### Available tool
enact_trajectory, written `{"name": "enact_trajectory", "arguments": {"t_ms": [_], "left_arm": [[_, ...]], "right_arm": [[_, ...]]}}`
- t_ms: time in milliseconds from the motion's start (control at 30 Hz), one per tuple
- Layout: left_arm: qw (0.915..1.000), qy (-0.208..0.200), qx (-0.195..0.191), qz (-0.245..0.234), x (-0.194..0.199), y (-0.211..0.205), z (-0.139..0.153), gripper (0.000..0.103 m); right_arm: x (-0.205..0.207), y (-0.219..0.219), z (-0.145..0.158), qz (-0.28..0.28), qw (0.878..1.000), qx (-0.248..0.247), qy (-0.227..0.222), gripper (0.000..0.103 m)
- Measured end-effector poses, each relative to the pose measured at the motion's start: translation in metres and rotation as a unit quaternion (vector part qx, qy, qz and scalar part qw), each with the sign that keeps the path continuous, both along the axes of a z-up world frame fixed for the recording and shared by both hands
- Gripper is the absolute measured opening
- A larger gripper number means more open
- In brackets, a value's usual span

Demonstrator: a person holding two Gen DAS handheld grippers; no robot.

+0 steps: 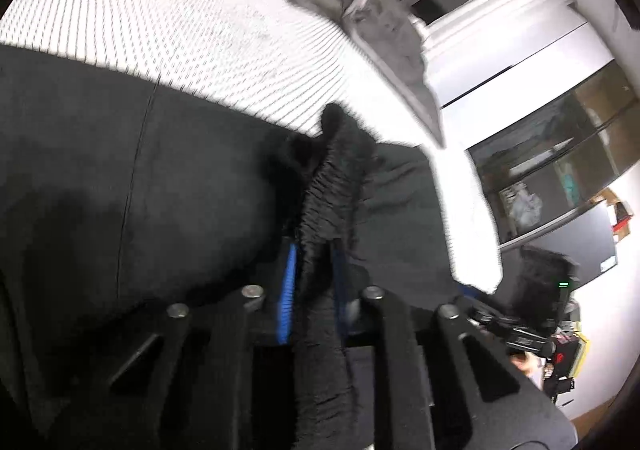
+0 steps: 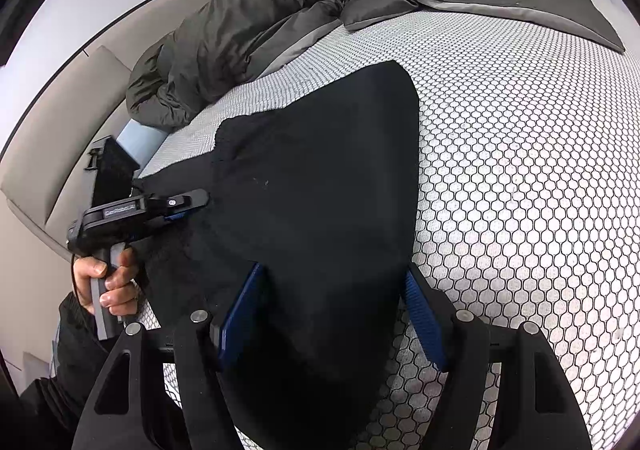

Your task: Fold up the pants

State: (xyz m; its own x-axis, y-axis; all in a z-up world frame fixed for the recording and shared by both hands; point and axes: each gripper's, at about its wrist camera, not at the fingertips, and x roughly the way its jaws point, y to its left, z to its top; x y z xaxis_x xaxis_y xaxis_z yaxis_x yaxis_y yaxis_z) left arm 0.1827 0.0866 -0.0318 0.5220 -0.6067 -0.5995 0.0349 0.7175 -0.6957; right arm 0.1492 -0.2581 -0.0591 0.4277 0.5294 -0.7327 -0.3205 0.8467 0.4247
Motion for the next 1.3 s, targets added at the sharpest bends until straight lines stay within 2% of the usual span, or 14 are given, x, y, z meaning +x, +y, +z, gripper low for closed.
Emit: {"name": "enact_trajectory", "arguments": {"t_ms": [200, 267, 333, 400, 467, 567, 633, 700, 767, 867, 1000, 1100, 1167, 1300], "left_arm": [[0.9977, -0.059, 0.004, 0.033, -0.028, 0.028, 0.046, 0.008], [0.9972, -0.048, 0.037, 0.044, -0.031, 0.035, 0.043, 0.008], [0.9960, -0.004, 0.072, 0.053, -0.025, 0.044, 0.021, 0.009], [0.9943, 0.033, 0.081, 0.060, -0.022, 0.048, -0.003, 0.018], [0.9948, 0.038, 0.074, 0.059, -0.022, 0.051, -0.009, 0.019], [0.9941, 0.022, 0.088, 0.059, -0.030, 0.049, 0.007, 0.019], [0.9928, 0.005, 0.102, 0.063, -0.038, 0.045, 0.023, 0.025], [0.9916, -0.019, 0.115, 0.056, -0.045, 0.035, 0.041, 0.045], [0.9912, -0.045, 0.119, 0.036, -0.049, 0.016, 0.054, 0.055], [0.9883, -0.073, 0.131, -0.025, -0.050, -0.039, 0.066, 0.082], [0.9787, -0.085, 0.146, -0.117, -0.054, -0.129, 0.056, 0.082], [0.9703, -0.078, 0.163, -0.160, -0.060, -0.176, 0.041, 0.082], [0.9685, -0.076, 0.169, -0.166, -0.062, -0.195, 0.035, 0.082], [0.9571, -0.087, 0.205, -0.186, -0.064, -0.223, 0.031, 0.083]], "right_arm": [[0.006, 0.005, 0.010, -0.014, 0.999, 0.026, -0.021, 0.072], [0.007, 0.013, 0.010, -0.005, 0.999, 0.025, -0.022, 0.072], [0.008, 0.026, 0.007, 0.008, 1.000, 0.011, -0.020, 0.072], [0.010, 0.035, 0.003, 0.015, 1.000, -0.004, -0.019, 0.071], [0.010, 0.038, 0.001, 0.019, 1.000, -0.014, -0.019, 0.071], [0.009, 0.029, 0.003, 0.013, 1.000, -0.017, -0.017, 0.072], [0.009, 0.019, 0.003, 0.005, 1.000, -0.018, -0.016, 0.072], [0.010, 0.011, 0.002, -0.003, 1.000, -0.020, -0.012, 0.072], [0.011, 0.000, 0.001, -0.014, 1.000, -0.019, -0.010, 0.072], [0.008, -0.009, -0.002, -0.009, 1.000, -0.007, -0.001, 0.071], [0.009, -0.016, -0.006, 0.001, 1.000, 0.015, 0.025, 0.065], [0.002, -0.019, -0.007, 0.011, 1.000, 0.001, 0.027, 0.056], [-0.005, -0.018, -0.007, 0.024, 0.999, -0.008, 0.022, 0.043], [-0.008, -0.018, -0.009, 0.039, 0.999, 0.008, 0.022, 0.036]]}}
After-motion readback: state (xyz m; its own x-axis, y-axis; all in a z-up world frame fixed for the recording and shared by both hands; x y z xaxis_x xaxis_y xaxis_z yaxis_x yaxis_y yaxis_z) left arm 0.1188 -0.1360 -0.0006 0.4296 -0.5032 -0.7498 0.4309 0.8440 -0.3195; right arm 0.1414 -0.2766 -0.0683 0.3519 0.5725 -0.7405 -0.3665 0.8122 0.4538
